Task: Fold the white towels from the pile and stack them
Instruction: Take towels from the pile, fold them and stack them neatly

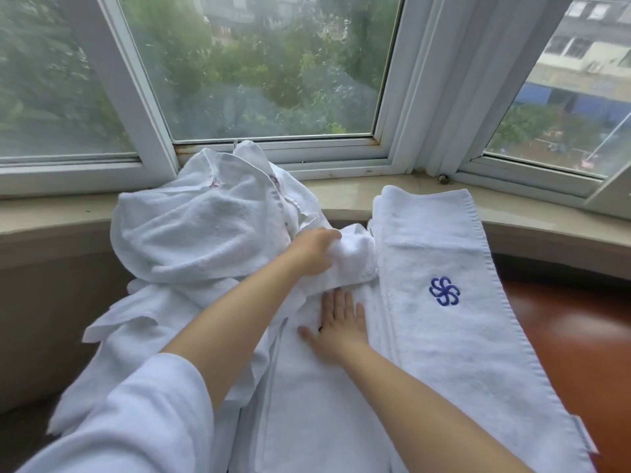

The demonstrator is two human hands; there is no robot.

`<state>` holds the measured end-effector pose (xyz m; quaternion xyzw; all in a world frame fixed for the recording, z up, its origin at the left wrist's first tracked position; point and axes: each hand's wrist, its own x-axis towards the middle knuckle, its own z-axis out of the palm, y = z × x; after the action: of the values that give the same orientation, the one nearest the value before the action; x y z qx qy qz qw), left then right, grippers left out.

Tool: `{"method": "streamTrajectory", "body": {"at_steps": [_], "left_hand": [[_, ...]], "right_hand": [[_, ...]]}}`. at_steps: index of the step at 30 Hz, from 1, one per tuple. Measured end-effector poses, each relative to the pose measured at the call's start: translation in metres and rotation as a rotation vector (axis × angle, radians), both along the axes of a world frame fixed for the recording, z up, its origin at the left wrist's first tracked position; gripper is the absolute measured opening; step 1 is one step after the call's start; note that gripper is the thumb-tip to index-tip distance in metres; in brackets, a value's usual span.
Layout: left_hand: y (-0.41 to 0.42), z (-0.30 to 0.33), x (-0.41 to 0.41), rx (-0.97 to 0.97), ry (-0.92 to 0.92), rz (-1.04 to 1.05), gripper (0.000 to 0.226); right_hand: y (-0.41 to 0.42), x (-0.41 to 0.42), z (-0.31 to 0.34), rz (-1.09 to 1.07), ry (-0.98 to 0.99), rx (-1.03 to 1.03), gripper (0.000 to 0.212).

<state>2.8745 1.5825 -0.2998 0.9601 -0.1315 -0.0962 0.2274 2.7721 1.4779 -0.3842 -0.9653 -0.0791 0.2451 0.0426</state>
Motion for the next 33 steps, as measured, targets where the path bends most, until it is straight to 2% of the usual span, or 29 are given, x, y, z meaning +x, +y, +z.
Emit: {"method": "streamTrajectory", "body": {"at_steps": [4,10,14,17,21,22,23,25,26,28,30,31,33], "left_hand": [[0.000,-0.007,-0.043,0.257,-0.077,-0.088,0.053],[0.019,-0.027,-0.136,0.279,-0.136,-0.065,0.046],[0.022,-0.052,-0.203,0.358,-0.161,-0.065,0.027],[0.021,-0.065,-0.238,0.291,-0.144,0.125,0.023],[0.022,-0.063,-0.262,0.079,-0.048,0.496,0.040],[0.022,-0.059,-0.263,0.024,-0.037,0.542,0.041],[0.022,-0.056,-0.263,-0.014,-0.055,0.562,0.038],[0.020,-0.049,-0.264,-0.054,-0.153,0.586,0.029],[0.018,-0.046,-0.266,-0.059,-0.185,0.604,0.027],[0.017,-0.046,-0.270,-0.035,-0.155,0.624,0.026],[0.021,-0.045,-0.276,0.169,-0.103,0.564,0.024],[0.023,-0.041,-0.278,0.271,-0.159,0.520,0.023],[0.032,-0.032,-0.274,0.297,-0.439,0.443,0.019]], "right_hand": [[-0.004,-0.042,0.002,0.035,0.030,-0.003,0.086],[-0.011,-0.093,0.014,0.173,0.062,-0.055,0.088],[-0.022,-0.126,0.016,0.237,0.061,-0.045,0.090],[-0.028,-0.149,0.016,0.311,0.070,-0.038,0.096],[-0.034,-0.170,0.014,0.418,0.048,-0.102,0.112],[-0.033,-0.172,0.018,0.443,0.015,-0.097,0.105],[-0.032,-0.174,0.024,0.452,-0.045,-0.051,0.088],[-0.030,-0.173,0.034,0.418,-0.241,0.137,0.046],[-0.030,-0.172,0.038,0.353,-0.324,0.243,0.036],[-0.032,-0.174,0.042,0.270,-0.328,0.361,0.034],[-0.033,-0.177,0.038,0.397,-0.155,0.265,0.041],[-0.034,-0.179,0.036,0.468,-0.087,0.205,0.046],[-0.032,-0.175,0.039,0.453,-0.050,0.206,0.052]]}}
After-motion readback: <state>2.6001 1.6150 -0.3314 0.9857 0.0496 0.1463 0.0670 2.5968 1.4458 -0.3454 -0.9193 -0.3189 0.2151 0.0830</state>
